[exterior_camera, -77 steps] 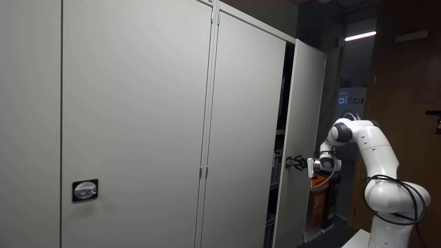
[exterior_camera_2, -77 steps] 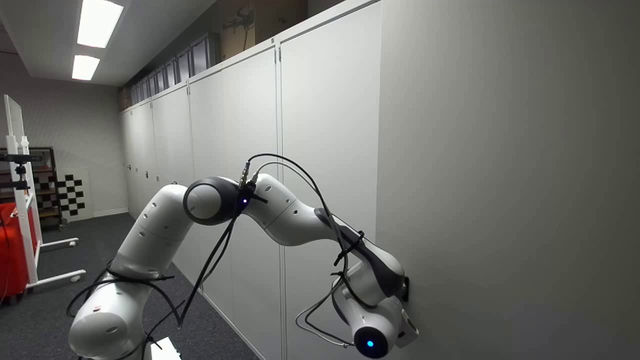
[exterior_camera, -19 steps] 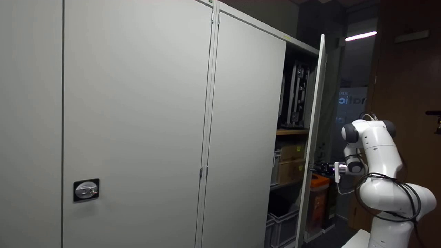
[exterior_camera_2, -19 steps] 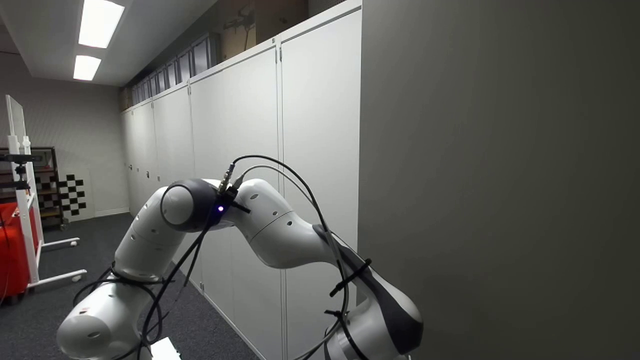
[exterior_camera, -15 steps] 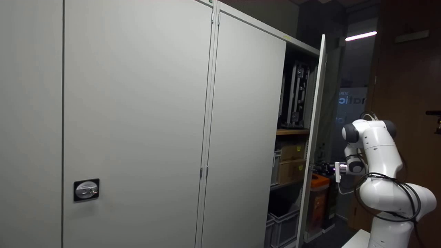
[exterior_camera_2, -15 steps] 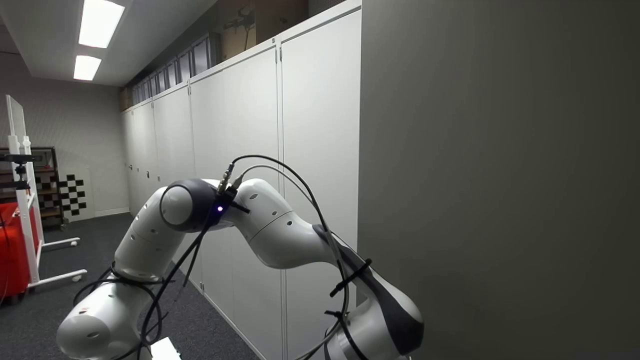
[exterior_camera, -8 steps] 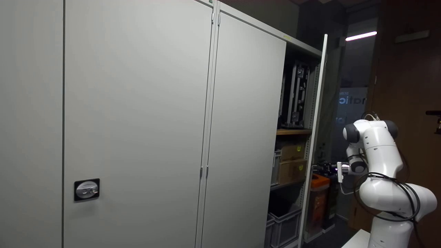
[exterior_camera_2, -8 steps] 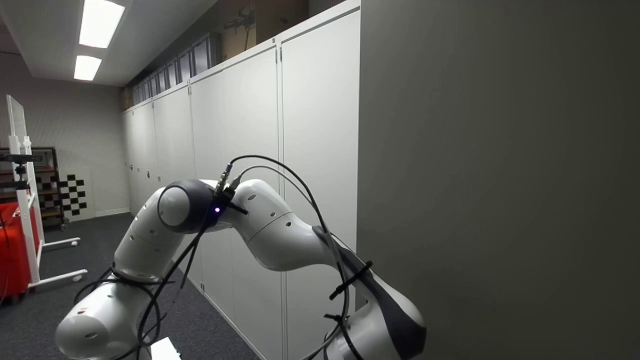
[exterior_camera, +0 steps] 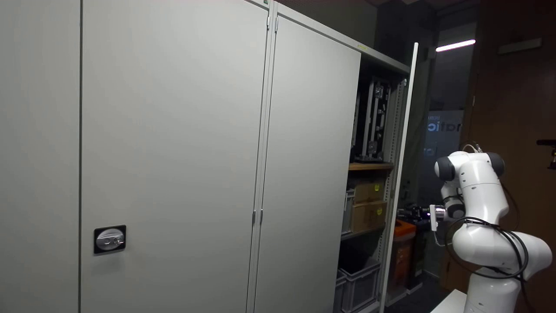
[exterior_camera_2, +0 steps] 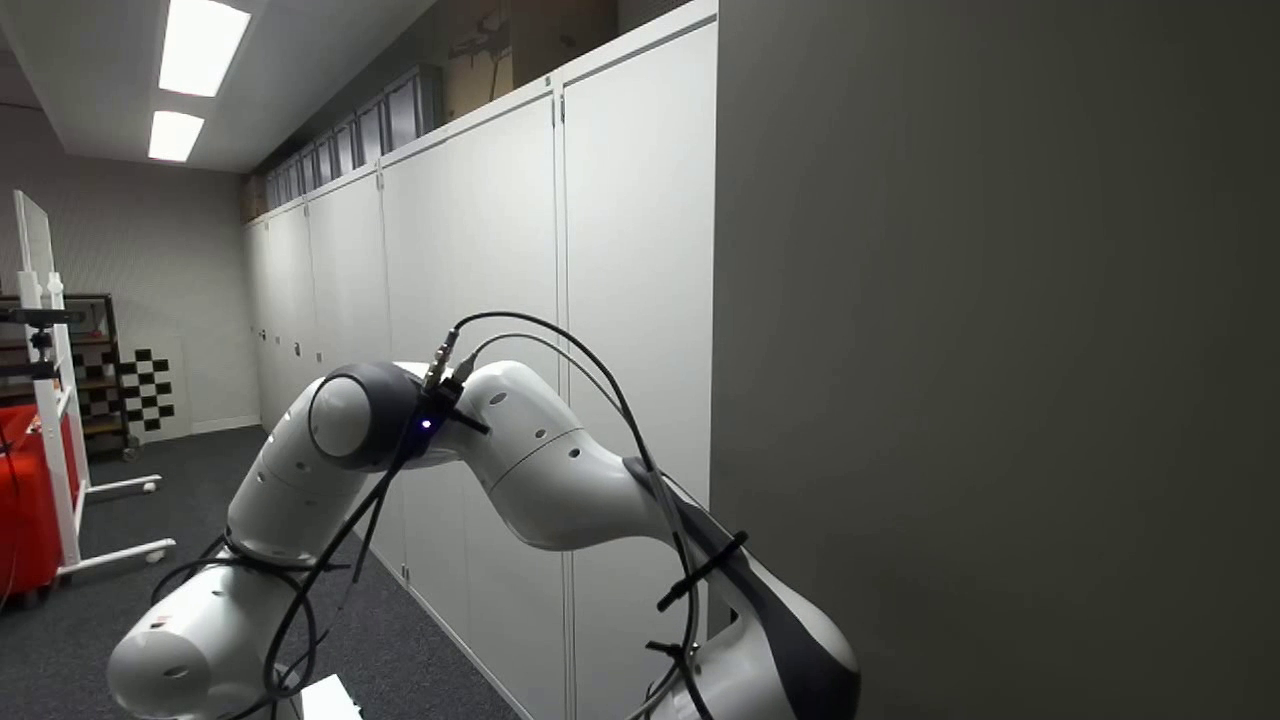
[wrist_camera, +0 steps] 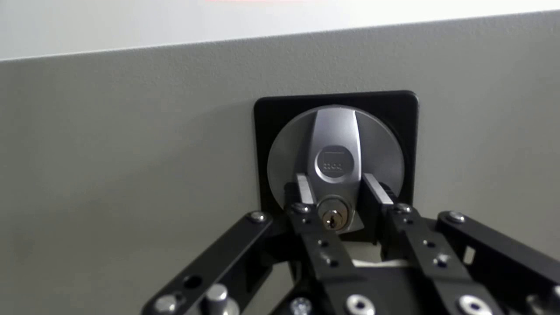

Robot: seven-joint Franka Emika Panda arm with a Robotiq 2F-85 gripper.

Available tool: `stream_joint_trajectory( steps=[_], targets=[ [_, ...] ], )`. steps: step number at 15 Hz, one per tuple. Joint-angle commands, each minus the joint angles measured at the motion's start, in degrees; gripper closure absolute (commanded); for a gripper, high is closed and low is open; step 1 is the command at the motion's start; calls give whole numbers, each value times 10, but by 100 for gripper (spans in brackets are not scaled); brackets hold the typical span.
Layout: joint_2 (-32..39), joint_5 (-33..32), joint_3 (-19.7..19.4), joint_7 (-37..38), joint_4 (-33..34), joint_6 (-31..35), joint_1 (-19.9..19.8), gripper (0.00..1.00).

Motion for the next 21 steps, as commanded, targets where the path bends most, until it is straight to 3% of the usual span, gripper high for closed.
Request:
stream_joint_trajectory(
  steps=[1, 21],
  targets=[
    [4, 11, 3, 60, 59, -12, -38, 92],
    [33, -29, 18, 85, 114, -37, -97, 92]
  ],
)
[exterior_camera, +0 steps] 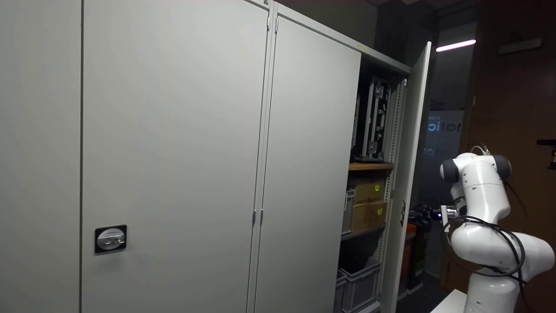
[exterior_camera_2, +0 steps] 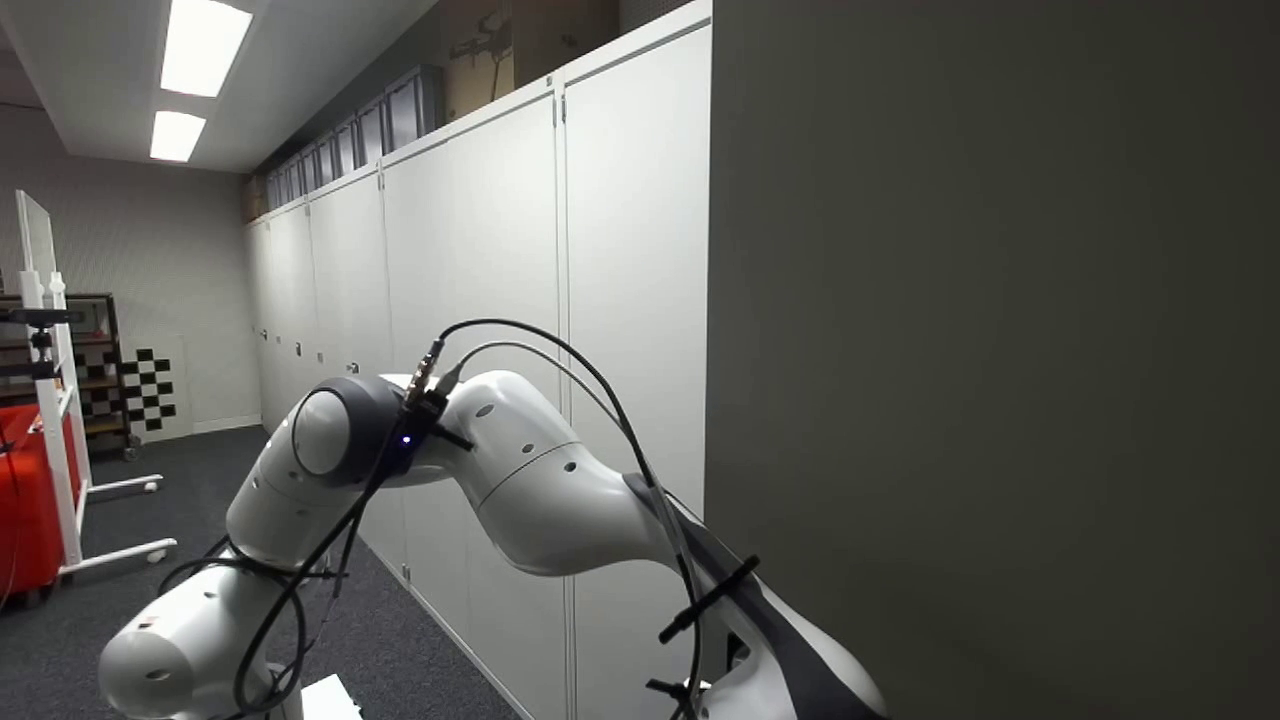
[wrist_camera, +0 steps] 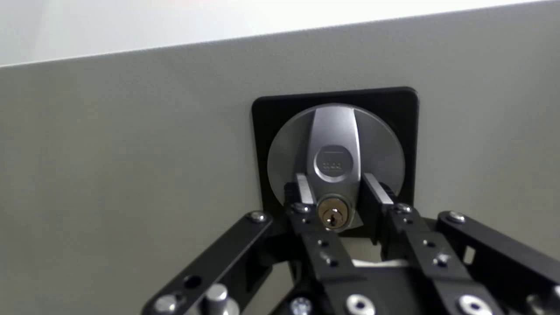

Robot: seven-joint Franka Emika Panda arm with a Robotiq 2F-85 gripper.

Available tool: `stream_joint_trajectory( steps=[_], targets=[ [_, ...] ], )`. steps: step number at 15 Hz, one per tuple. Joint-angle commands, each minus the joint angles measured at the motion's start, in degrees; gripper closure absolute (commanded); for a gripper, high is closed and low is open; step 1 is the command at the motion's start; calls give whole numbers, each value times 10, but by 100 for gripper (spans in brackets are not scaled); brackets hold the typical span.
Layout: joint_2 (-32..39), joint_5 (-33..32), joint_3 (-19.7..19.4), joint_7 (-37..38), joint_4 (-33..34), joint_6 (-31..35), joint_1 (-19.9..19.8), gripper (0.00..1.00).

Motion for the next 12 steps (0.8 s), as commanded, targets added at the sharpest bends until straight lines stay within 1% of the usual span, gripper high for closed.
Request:
stream_joint_trajectory(
  steps=[1, 7, 8, 9, 10, 12],
  targets=[
    [13, 30, 12, 69, 70, 8, -35, 92],
    [10, 28, 15, 69, 66, 10, -39, 92],
    [10, 27, 15, 70, 66, 10, -40, 90],
    [10, 26, 15, 71, 66, 11, -39, 43],
    [10, 28, 15, 75, 66, 12, -40, 41],
    [11, 44, 15, 107, 89, 34, -46, 27]
  ],
)
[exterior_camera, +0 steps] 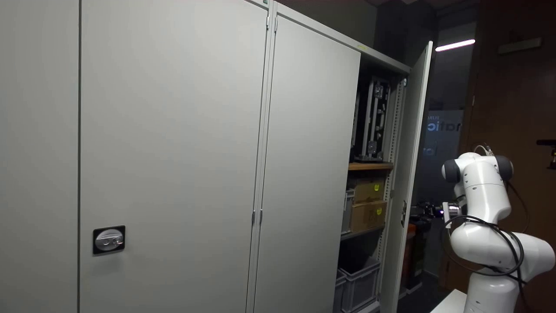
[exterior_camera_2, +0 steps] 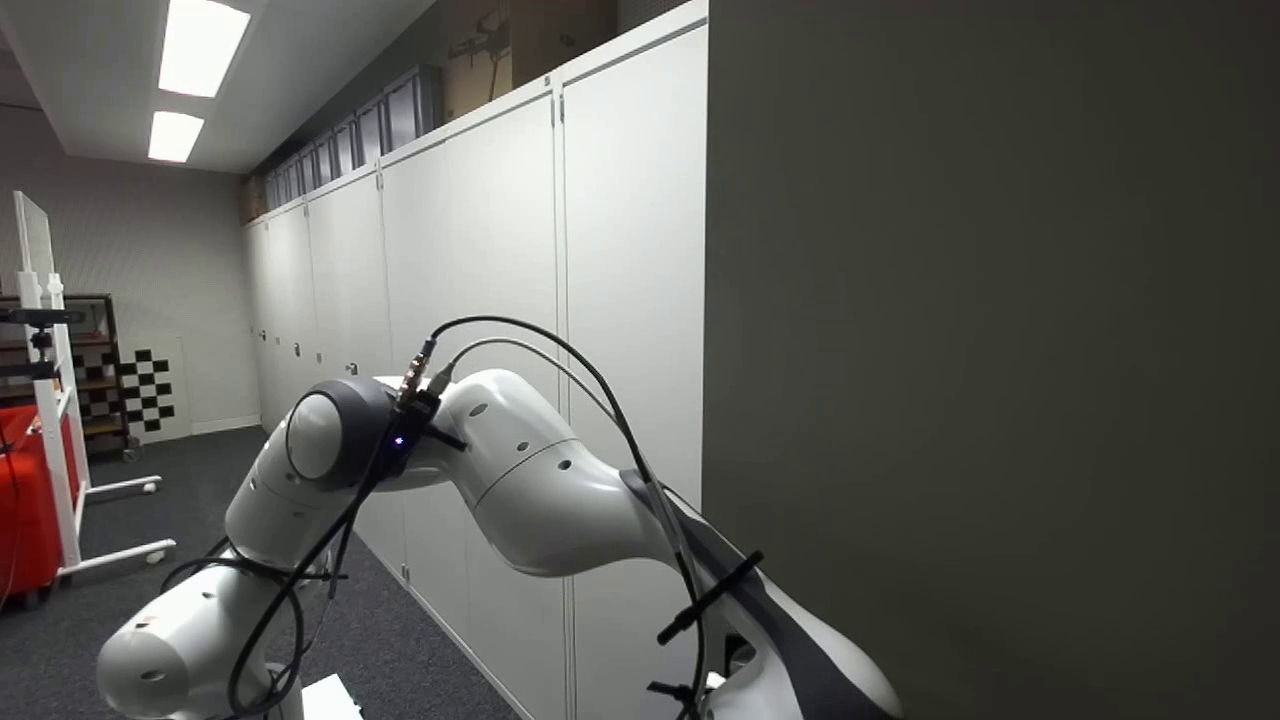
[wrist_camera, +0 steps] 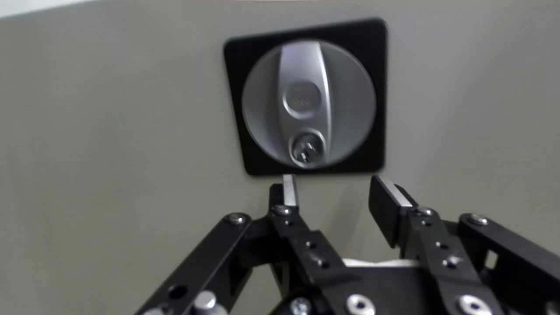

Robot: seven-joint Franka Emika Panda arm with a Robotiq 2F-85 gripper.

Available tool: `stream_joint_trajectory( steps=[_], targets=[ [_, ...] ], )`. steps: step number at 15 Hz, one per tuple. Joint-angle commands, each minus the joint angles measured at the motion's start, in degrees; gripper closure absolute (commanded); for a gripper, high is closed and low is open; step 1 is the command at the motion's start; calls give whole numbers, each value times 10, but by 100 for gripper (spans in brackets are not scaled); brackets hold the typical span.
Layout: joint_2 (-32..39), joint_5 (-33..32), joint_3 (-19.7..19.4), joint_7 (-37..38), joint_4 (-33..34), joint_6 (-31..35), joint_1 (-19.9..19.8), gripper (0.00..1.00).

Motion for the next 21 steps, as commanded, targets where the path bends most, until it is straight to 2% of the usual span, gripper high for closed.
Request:
stream_joint_trajectory(
  steps=[1, 4, 10, 21],
  targets=[
    [17, 29, 13, 81, 83, 22, -32, 18],
    [26, 29, 21, 120, 127, 36, -52, 0],
    [37, -6, 35, 160, 170, 34, -73, 0],
    [-18, -158, 38, 92, 140, 18, -79, 0]
  ],
)
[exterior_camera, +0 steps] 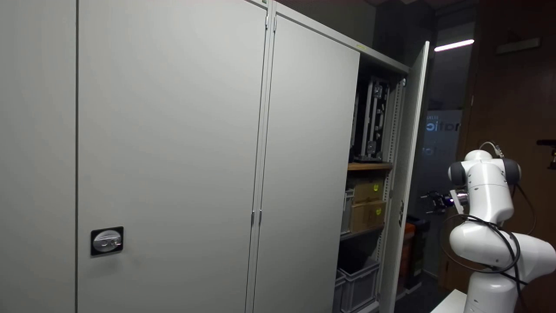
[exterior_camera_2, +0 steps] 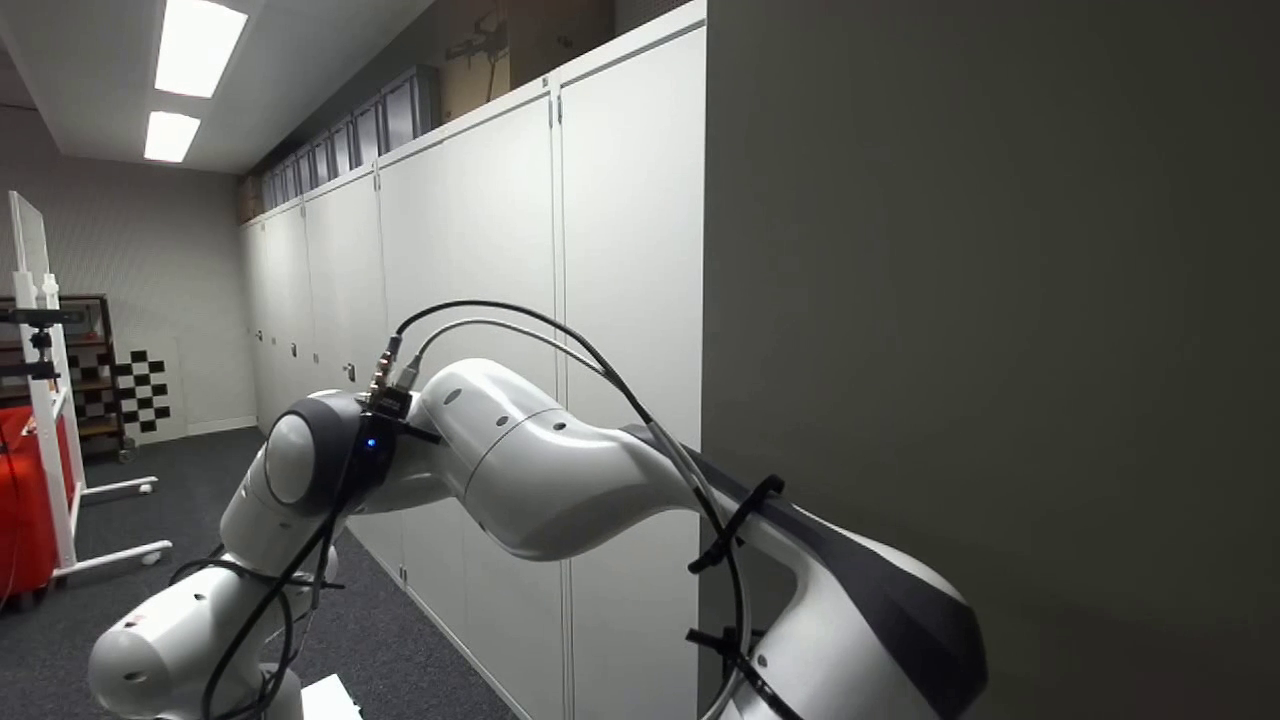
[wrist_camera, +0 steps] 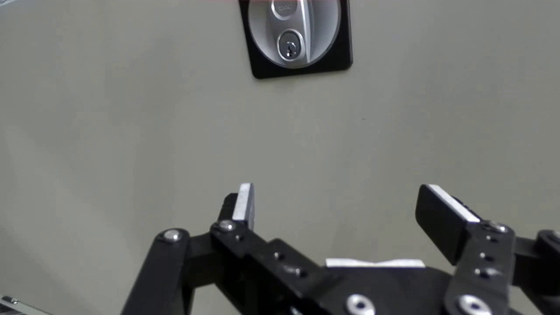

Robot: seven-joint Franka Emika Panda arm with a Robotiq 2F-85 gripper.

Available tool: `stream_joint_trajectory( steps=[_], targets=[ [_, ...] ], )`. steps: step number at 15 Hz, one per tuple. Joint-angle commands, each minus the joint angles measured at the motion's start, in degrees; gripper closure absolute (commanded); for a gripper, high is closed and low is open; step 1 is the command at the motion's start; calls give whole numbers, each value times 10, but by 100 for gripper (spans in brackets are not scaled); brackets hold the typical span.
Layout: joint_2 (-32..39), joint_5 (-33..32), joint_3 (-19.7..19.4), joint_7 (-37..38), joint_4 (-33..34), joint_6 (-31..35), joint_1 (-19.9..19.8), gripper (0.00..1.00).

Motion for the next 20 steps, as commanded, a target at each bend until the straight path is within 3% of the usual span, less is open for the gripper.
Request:
stream_joint_trajectory(
  steps=[1, 9, 20],
  targets=[
    [-43, -61, 11, -35, -22, -12, -10, 0],
    [-119, -157, 15, -116, -78, -5, -9, 0],
    [-262, -235, 3, -207, -239, 31, 24, 0]
  ],
)
